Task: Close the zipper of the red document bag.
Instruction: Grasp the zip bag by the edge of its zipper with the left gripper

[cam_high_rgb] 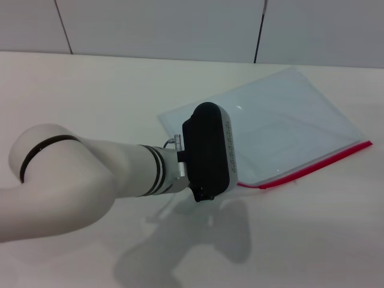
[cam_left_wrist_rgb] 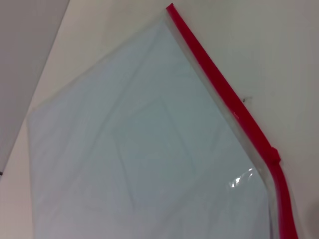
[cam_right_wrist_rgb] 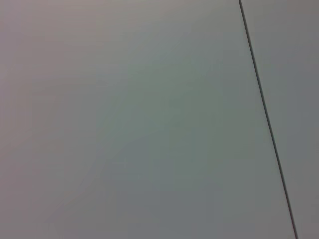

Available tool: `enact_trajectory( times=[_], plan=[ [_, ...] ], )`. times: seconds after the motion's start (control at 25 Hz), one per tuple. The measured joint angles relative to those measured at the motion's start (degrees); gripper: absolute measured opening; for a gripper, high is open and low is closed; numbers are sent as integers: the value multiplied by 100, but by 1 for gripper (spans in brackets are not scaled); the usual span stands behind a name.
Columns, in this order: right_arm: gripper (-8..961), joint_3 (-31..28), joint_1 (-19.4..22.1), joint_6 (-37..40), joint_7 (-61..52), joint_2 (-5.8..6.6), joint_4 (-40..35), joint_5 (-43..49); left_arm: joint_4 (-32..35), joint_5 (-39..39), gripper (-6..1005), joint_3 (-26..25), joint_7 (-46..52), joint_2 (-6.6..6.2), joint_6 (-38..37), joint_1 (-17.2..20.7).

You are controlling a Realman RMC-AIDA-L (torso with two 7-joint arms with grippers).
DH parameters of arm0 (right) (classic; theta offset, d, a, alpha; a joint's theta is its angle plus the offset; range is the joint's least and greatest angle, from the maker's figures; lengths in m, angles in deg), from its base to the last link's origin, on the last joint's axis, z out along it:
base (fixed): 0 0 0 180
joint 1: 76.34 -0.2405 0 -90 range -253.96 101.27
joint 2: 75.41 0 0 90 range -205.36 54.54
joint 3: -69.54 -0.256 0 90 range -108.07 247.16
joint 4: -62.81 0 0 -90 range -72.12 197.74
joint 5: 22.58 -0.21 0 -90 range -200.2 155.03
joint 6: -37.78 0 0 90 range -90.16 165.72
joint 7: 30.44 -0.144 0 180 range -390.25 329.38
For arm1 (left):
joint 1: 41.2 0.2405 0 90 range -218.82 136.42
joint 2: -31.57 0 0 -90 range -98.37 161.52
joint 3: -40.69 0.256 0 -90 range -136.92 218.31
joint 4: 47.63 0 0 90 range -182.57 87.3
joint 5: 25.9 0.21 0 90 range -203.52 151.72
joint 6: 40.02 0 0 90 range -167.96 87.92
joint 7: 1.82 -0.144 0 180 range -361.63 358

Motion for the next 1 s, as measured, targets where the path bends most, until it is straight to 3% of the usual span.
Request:
enact_trajectory(
  times=[0.4,0.64,1.0],
  plan=[
    [881,0,15,-8,0,0,2,-6,-24,-74,284,12,-12,6,35,-14],
    [880,29,26,-9,5,2,-13,10,-36,-49,115,9,36,7,292,70],
    [880,592,-138,40,362,17,-592,1306,-149,459,62,176,-90,7,2114,739]
  ],
)
